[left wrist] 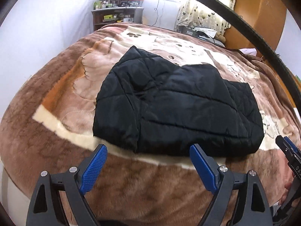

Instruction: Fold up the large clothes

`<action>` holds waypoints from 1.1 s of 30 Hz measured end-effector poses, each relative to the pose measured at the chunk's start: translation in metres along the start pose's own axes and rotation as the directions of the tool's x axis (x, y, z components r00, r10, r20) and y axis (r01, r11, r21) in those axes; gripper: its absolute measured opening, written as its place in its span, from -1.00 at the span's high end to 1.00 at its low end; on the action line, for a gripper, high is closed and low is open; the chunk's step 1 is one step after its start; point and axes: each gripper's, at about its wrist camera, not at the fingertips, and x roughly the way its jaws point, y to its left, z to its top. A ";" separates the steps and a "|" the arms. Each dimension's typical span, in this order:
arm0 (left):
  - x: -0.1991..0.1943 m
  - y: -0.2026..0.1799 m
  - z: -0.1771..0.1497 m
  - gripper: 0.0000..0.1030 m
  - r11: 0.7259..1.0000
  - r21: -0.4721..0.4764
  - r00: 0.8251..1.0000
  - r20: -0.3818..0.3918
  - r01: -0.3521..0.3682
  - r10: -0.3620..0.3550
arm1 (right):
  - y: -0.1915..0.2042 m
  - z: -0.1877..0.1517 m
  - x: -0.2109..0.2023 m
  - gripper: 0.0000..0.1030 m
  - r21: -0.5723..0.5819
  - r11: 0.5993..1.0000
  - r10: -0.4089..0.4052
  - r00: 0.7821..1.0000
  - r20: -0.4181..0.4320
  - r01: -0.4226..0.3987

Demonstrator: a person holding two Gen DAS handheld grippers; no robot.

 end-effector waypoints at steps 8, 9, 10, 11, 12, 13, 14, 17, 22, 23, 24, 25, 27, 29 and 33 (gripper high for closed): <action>-0.034 -0.028 -0.036 -0.74 0.995 0.077 0.997 0.052 -0.059 0.055 | 0.013 -0.028 -0.037 -0.49 -0.009 1.000 -0.024 0.999 0.021 0.024; -0.036 -0.029 -0.038 -0.74 0.996 0.076 0.998 0.050 -0.051 0.047 | 0.014 -0.029 -0.041 -0.49 -0.011 1.000 -0.027 0.999 0.026 0.027; -0.040 -0.032 -0.042 -0.74 0.997 0.070 0.998 0.052 -0.033 0.030 | 0.017 -0.030 -0.046 -0.49 -0.019 0.999 -0.025 0.999 0.031 0.025; -0.042 -0.034 -0.044 -0.74 0.997 0.070 0.998 0.056 -0.025 0.021 | 0.019 -0.031 -0.049 -0.49 -0.028 0.999 -0.023 0.999 0.033 0.024; -0.045 -0.038 -0.046 -0.74 0.996 0.085 0.998 0.061 -0.022 0.016 | 0.022 -0.033 -0.054 -0.49 -0.035 0.999 -0.022 0.999 0.038 0.023; -0.047 -0.042 -0.048 -0.74 0.995 0.100 0.998 0.065 -0.020 0.013 | 0.025 -0.034 -0.058 -0.49 -0.044 0.999 -0.019 0.999 0.046 0.021; -0.049 -0.045 -0.050 -0.74 0.994 0.106 0.997 0.069 -0.027 0.020 | 0.027 -0.035 -0.061 -0.49 -0.050 0.999 -0.018 0.999 0.052 0.021; -0.058 -0.056 -0.055 -0.74 0.990 0.134 0.996 0.091 -0.033 0.021 | 0.030 -0.038 -0.066 -0.49 -0.051 0.998 -0.017 0.998 0.061 0.020; -0.069 -0.060 -0.060 -0.74 0.992 0.128 0.994 0.109 -0.023 0.009 | 0.029 -0.043 -0.068 -0.49 -0.042 0.999 -0.016 0.998 0.055 0.019; -0.069 -0.060 -0.060 -0.74 0.992 0.123 0.994 0.110 -0.024 0.010 | 0.028 -0.044 -0.069 -0.49 -0.041 0.999 -0.013 0.998 0.055 0.015; -0.070 -0.060 -0.061 -0.74 0.992 0.122 0.994 0.109 -0.023 0.010 | 0.028 -0.044 -0.069 -0.49 -0.040 0.999 -0.013 0.998 0.055 0.015; -0.070 -0.060 -0.061 -0.74 0.993 0.118 0.995 0.104 -0.025 0.012 | 0.028 -0.045 -0.070 -0.49 -0.037 0.999 -0.016 0.998 0.054 0.018; -0.072 -0.060 -0.063 -0.74 0.994 0.110 0.994 0.105 -0.025 0.013 | 0.026 -0.046 -0.071 -0.49 -0.033 0.999 -0.012 0.998 0.056 0.014; -0.073 -0.060 -0.064 -0.74 0.994 0.105 0.994 0.110 -0.025 0.014 | 0.026 -0.048 -0.072 -0.49 -0.029 0.999 -0.012 0.998 0.055 0.013; -0.076 -0.062 -0.066 -0.74 0.993 0.111 0.993 0.116 -0.027 0.014 | 0.025 -0.050 -0.072 -0.49 -0.024 1.000 -0.011 0.999 0.048 0.012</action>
